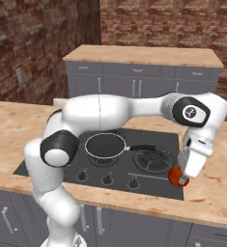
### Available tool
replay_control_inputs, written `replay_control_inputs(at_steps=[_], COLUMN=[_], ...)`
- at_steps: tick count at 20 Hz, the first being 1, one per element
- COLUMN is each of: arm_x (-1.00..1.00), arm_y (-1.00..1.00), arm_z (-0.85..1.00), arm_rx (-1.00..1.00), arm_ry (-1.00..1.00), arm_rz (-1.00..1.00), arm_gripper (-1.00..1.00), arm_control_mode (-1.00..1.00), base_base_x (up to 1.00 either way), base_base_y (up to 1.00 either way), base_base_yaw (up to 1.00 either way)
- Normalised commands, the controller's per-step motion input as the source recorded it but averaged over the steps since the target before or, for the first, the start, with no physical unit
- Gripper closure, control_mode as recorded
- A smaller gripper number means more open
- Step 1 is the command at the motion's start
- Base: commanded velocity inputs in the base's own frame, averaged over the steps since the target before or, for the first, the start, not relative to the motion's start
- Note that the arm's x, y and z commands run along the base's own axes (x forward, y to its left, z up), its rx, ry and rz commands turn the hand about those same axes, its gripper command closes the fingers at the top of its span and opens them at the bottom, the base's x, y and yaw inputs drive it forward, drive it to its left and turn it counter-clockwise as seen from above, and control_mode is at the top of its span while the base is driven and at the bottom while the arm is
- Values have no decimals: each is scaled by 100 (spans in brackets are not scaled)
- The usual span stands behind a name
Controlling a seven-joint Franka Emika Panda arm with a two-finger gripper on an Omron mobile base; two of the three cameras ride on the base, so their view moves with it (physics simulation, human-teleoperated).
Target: Place the pan on the front center burner on the stove. Then place the tomato and the onion in the pan and turn on the front center burner.
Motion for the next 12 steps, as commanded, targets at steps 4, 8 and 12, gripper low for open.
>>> replay_control_inputs(at_steps=[4,8,12], arm_x=[6,28,39], arm_y=[70,48,45], arm_z=[21,19,16], arm_rx=[0,0,0], arm_ry=[-35,-31,-23], arm_rz=[6,9,16], arm_gripper=[100,100,100], arm_control_mode=[-100,-100,-100], base_base_x=[0,0,0], base_base_y=[0,0,0], base_base_yaw=[0,0,0])
